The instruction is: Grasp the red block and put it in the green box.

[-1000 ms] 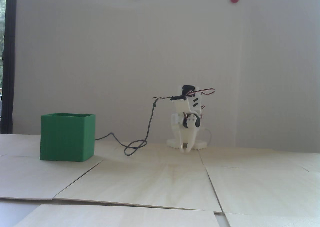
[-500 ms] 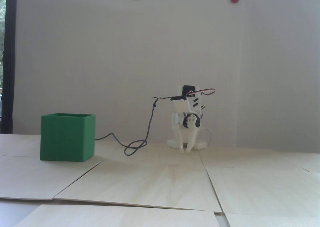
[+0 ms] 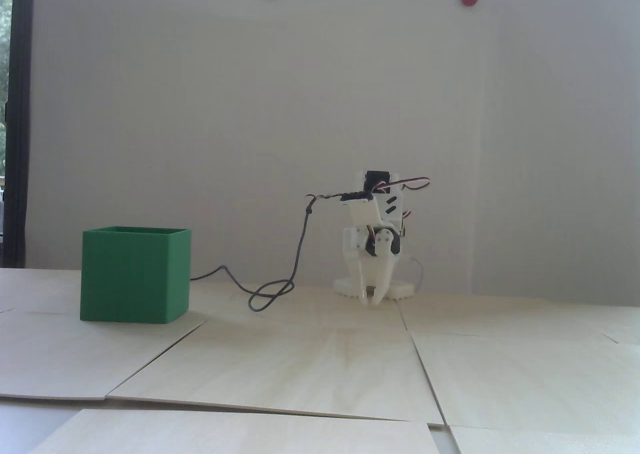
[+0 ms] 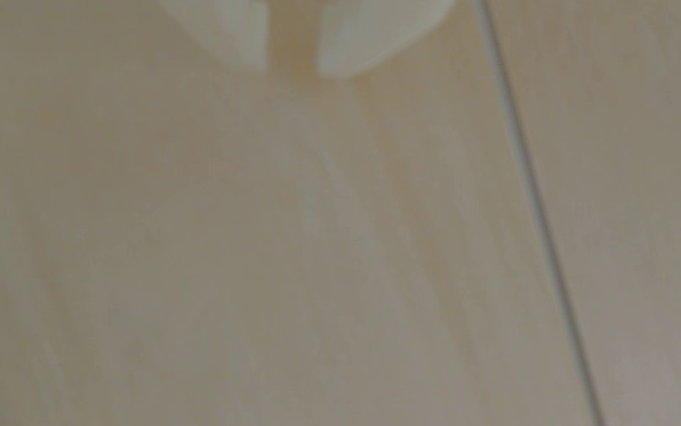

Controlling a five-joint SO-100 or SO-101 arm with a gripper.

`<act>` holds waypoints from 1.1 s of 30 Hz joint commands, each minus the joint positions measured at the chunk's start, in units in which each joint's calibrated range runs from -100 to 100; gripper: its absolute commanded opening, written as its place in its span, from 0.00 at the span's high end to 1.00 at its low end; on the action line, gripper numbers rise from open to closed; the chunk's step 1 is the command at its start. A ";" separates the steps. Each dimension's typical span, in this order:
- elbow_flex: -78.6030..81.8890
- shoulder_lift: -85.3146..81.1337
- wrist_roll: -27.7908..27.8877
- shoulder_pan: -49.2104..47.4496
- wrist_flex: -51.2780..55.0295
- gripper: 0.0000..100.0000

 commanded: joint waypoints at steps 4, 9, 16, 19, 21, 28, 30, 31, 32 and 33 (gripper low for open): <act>0.65 -1.33 -0.10 0.00 2.02 0.97; 0.65 -1.33 -0.10 0.00 2.02 0.97; 0.65 -1.33 -0.10 0.00 2.02 0.97; 0.65 -1.33 -0.10 0.00 2.02 0.97; 0.65 -1.33 -0.10 0.00 2.02 0.97; 0.65 -1.33 -0.10 0.00 2.02 0.97; 0.65 -1.33 -0.10 0.00 2.02 0.97; 0.65 -1.33 -0.10 0.00 2.02 0.97; 0.65 -1.33 -0.10 0.00 2.02 0.97; 0.65 -1.33 -0.10 0.00 2.02 0.97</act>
